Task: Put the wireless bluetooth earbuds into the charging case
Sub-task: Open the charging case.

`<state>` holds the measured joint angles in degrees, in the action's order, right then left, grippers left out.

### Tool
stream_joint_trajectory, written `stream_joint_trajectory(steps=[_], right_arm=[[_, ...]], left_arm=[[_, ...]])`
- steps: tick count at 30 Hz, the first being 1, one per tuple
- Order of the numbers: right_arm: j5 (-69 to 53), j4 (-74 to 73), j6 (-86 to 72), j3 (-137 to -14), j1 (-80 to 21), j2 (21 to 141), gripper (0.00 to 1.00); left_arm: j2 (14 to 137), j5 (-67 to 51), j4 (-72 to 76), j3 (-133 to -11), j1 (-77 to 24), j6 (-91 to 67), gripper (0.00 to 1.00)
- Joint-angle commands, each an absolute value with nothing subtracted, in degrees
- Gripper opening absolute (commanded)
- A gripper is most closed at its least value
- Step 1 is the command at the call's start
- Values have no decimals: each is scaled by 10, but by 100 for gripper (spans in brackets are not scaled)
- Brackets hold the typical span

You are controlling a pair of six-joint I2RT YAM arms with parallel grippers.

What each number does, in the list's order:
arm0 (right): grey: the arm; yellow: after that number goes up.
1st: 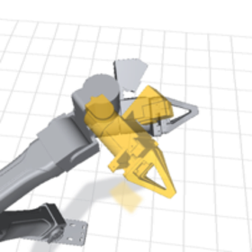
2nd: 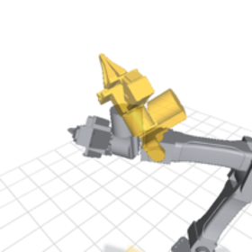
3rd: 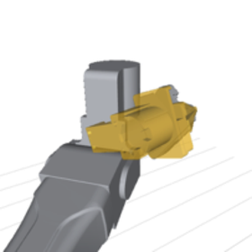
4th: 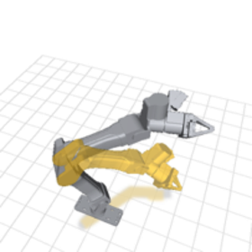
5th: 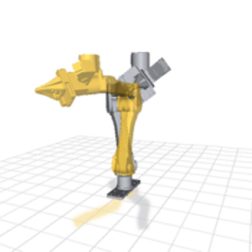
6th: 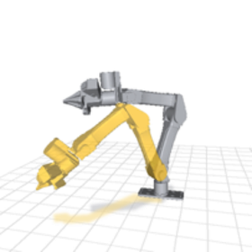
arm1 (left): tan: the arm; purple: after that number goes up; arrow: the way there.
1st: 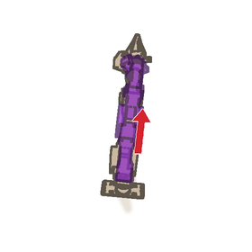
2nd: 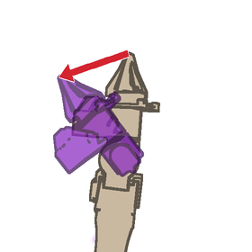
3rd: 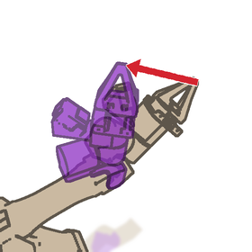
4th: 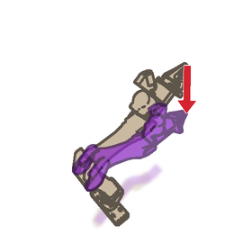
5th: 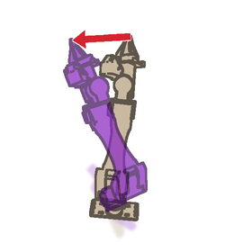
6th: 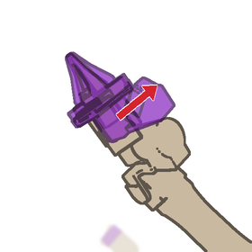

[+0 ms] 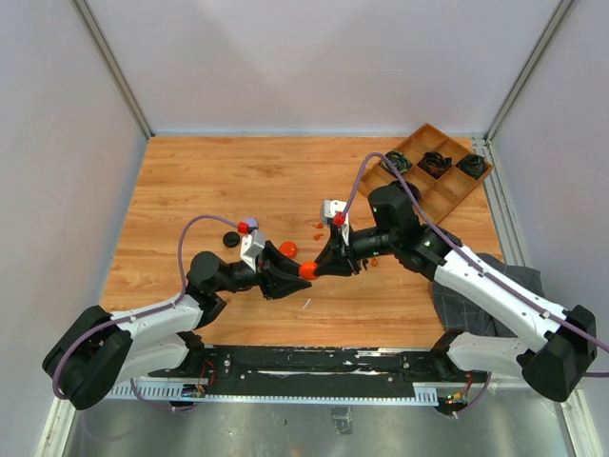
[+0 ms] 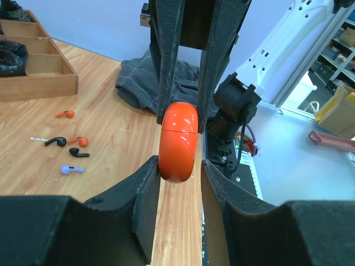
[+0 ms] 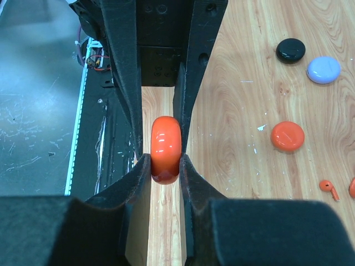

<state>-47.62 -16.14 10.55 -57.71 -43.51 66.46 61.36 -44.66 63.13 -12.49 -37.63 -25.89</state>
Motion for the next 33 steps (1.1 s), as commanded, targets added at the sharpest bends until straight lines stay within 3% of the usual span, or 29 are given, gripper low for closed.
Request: stream_joint_trajectory(steps=[1, 12, 16, 21, 26, 33], right_arm=[[-477, -157, 122, -599, -446, 673, 1], [-443, -175, 137, -612, -461, 684, 1], [-435, -184, 143, -618, -468, 689, 2], [-404, -189, 150, -621, -480, 691, 15], [-363, -164, 146, -610, -494, 681, 34], [-340, -139, 135, -598, -497, 670, 41]], left_arm=[[607, -454, 650, -146, -374, -265, 37], [598, -454, 637, -151, -374, -270, 38], [599, -451, 638, -149, -374, -270, 29], [595, -447, 637, -147, -374, -265, 2], [590, -424, 647, -135, -374, -264, 0], [577, -419, 651, -127, -374, -257, 0]])
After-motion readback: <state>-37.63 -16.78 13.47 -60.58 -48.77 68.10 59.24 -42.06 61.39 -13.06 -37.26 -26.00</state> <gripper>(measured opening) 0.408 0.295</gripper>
